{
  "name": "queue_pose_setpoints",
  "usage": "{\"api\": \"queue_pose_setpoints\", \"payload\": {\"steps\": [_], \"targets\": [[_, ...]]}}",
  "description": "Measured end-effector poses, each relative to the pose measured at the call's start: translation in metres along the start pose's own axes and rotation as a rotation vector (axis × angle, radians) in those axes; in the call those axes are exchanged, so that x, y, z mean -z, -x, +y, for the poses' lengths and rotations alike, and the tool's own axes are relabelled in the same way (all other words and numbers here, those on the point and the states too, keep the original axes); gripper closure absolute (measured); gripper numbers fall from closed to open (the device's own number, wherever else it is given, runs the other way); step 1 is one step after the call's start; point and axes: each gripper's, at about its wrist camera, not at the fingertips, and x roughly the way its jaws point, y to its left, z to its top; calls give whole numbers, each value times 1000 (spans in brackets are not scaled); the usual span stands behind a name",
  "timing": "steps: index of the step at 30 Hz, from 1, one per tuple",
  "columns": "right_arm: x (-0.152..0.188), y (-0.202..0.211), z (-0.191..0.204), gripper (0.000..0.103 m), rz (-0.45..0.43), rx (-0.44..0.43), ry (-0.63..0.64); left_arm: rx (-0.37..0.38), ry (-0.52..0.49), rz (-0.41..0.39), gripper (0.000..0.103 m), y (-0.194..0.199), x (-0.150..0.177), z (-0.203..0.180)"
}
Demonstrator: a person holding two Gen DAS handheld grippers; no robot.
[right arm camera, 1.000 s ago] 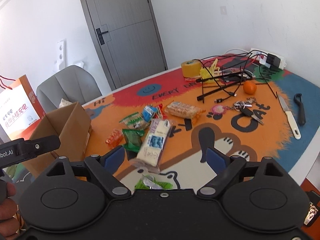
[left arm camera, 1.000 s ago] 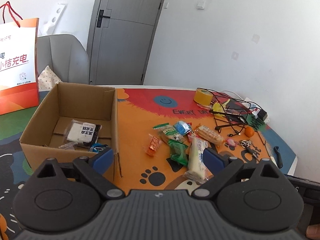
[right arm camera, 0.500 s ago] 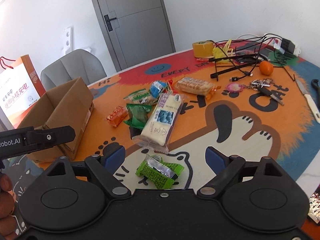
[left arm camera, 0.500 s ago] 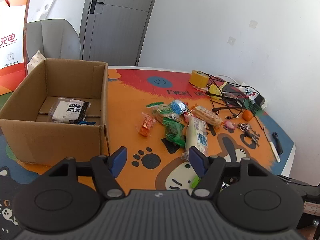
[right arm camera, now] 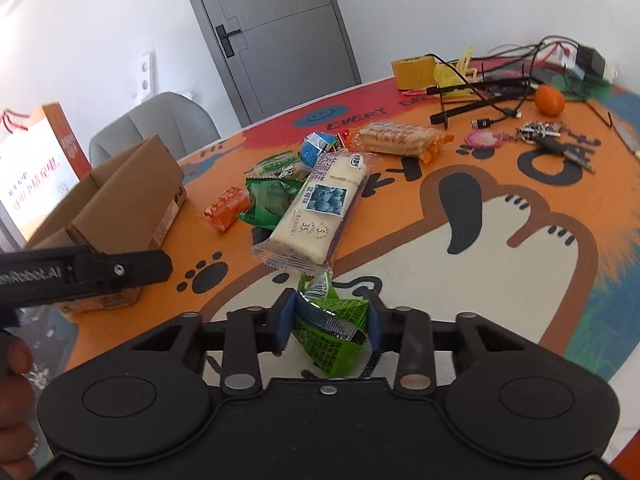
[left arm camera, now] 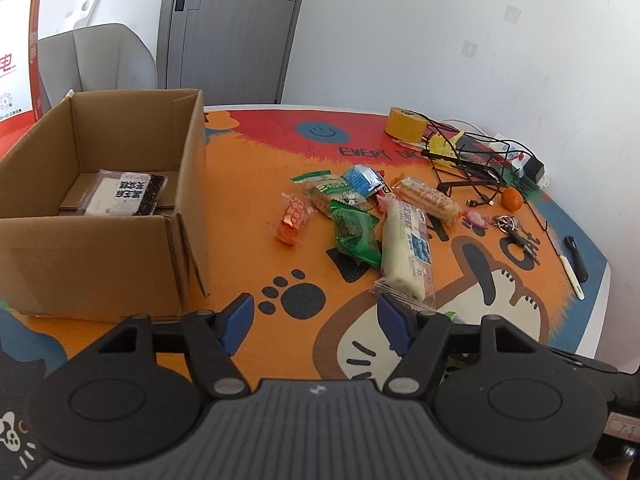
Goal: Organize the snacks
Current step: 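Grasp the green snack pack with the right gripper and lift it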
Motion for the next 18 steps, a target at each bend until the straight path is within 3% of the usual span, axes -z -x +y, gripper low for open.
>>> {"api": "queue_pose_setpoints", "payload": {"steps": [18], "targets": [[-14, 10, -46, 72, -81, 62, -83, 39, -59, -13, 39, -43, -15, -45]]}}
